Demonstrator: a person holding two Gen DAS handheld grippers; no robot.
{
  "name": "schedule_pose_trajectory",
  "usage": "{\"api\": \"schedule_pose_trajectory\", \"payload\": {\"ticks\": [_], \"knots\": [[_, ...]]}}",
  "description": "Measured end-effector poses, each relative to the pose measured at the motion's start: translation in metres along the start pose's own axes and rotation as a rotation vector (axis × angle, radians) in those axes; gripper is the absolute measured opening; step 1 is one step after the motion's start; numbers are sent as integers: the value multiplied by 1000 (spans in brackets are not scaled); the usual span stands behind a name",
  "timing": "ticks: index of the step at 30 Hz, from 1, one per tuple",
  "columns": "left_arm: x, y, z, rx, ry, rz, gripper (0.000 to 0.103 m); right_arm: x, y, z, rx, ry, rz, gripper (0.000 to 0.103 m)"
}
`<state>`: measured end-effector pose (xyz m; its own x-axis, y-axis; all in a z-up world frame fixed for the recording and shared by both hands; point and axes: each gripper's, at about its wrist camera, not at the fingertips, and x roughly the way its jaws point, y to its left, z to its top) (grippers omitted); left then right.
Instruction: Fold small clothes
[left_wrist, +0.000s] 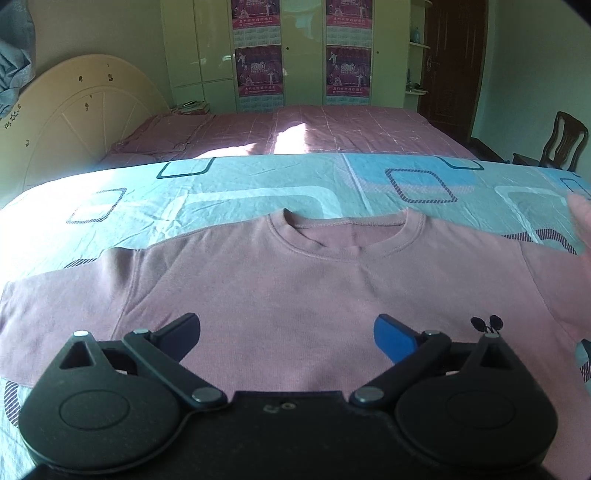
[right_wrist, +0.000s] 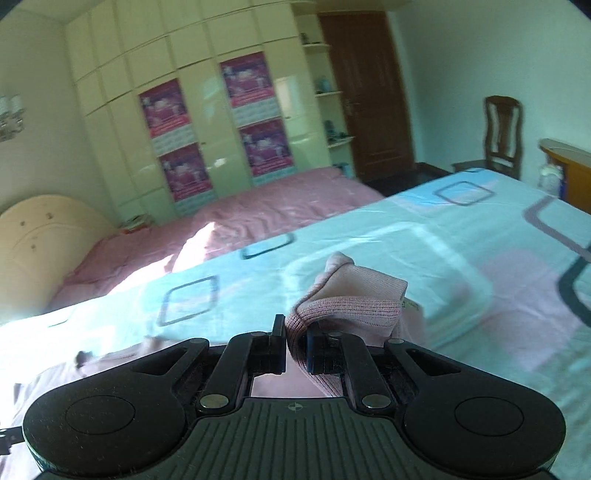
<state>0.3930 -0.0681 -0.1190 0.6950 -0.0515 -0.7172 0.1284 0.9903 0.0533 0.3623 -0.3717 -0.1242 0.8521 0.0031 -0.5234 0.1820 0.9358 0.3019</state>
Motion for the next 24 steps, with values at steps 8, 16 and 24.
{"api": "schedule_pose_trajectory", "payload": {"ticks": [8, 16, 24], "knots": [[-3, 55, -8, -51, 5, 6, 100, 48, 145, -70, -117, 185, 234, 9], [4, 54, -7, -56, 14, -93, 100, 53, 182, -114, -210, 303, 334, 56], [9, -16, -19, 137, 12, -293, 100, 0, 108, -96, -184, 254, 145, 56]]}}
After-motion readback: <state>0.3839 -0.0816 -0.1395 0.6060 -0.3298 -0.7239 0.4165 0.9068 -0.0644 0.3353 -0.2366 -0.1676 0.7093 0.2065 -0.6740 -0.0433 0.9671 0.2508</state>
